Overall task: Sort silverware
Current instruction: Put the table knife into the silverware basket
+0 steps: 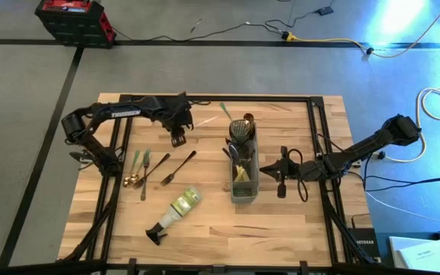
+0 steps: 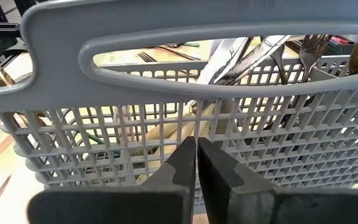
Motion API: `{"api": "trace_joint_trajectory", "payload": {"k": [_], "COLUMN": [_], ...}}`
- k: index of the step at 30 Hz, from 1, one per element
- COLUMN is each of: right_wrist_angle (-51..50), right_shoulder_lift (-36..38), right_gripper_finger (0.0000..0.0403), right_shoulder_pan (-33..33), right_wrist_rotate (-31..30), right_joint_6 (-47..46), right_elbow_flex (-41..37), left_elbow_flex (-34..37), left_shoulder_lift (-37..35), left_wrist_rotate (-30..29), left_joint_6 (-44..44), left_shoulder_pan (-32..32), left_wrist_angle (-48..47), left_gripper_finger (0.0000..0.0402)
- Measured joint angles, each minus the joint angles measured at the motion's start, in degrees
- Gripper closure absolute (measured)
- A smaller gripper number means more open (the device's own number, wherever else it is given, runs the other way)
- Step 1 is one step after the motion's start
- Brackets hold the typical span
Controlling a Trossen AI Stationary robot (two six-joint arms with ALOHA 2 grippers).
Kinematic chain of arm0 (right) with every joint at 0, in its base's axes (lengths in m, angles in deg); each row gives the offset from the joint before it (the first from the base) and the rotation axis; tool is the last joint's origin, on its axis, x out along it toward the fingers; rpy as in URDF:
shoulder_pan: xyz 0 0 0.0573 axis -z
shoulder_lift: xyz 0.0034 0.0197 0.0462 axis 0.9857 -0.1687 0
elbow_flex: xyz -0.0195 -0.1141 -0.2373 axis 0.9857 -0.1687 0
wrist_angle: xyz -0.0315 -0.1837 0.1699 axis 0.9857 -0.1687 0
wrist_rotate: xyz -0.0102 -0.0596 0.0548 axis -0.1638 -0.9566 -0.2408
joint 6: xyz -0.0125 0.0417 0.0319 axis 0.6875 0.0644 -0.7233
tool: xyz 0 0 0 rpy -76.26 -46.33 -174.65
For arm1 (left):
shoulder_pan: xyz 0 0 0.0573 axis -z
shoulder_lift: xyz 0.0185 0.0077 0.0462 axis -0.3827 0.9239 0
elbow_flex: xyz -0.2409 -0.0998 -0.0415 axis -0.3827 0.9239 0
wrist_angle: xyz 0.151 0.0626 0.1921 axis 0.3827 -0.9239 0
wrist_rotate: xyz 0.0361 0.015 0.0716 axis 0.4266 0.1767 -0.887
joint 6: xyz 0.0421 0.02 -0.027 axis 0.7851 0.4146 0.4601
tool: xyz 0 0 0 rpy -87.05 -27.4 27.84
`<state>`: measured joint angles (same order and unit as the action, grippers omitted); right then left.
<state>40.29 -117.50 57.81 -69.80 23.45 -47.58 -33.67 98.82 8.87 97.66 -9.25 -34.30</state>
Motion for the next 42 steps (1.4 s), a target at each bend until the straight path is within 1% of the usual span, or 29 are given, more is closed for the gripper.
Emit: {"api": "trace_joint_trajectory", "payload": {"k": [4, 10, 14, 19, 21, 23, 28, 32, 36, 40, 42], "right_wrist_angle": [0.0, 0.0, 0.0, 0.0, 0.0, 0.0, 0.1, 0.1, 0.1, 0.1, 0.1], "right_shoulder_lift": [0.0, 0.0, 0.0, 0.0, 0.0, 0.0, 0.0, 0.0, 0.0, 0.0, 0.0], "right_gripper_finger": [0.0403, 0.0403, 0.0403, 0.0403, 0.0403, 0.0403, 0.0403, 0.0403, 0.0403, 0.0403, 0.0403], "right_shoulder_pan": [0.0, 0.0, 0.0, 0.0, 0.0, 0.0, 0.0, 0.0, 0.0, 0.0, 0.0], "right_wrist_rotate": [0.0, 0.1, 0.1, 0.1, 0.1, 0.1, 0.1, 0.1, -0.5, -1.1, -1.2], "right_joint_6": [0.0, 0.0, 0.0, 0.0, 0.0, -0.4, -0.9, -0.9, -0.9, -0.9, -0.9], "right_elbow_flex": [0.0, 0.0, 0.0, 0.0, 0.0, 0.0, 0.0, 0.0, 0.0, 0.0, 0.0], "left_elbow_flex": [0.0, 0.0, 0.0, 0.1, 1.1, 3.5, 11.8, 17.3, 19.5, 20.1, 20.1], "left_shoulder_lift": [-4.3, -12.0, -16.1, -17.0, -16.7, -16.6, -16.6, -16.6, -15.8, -13.0, -11.0], "left_wrist_rotate": [0.5, 5.5, 5.9, 5.8, 5.7, 4.0, -1.6, -3.2, -3.1, -3.3, -5.4], "left_joint_6": [-1.8, -4.9, -5.7, -5.4, -4.7, -3.8, -3.7, -1.0, -0.9, -0.5, 0.5], "left_shoulder_pan": [0.0, 0.3, 0.8, 0.7, 1.3, 2.2, 4.3, 4.9, 5.2, 6.3, 6.7], "left_wrist_angle": [0.1, 2.5, 2.1, -2.0, -1.6, 0.4, 8.9, 12.7, 15.8, 18.7, 19.2], "left_gripper_finger": [0.0356, 0.0356, 0.0356, 0.0355, 0.0351, 0.0339, 0.0302, 0.0267, 0.0228, 0.0187, 0.0169]}}
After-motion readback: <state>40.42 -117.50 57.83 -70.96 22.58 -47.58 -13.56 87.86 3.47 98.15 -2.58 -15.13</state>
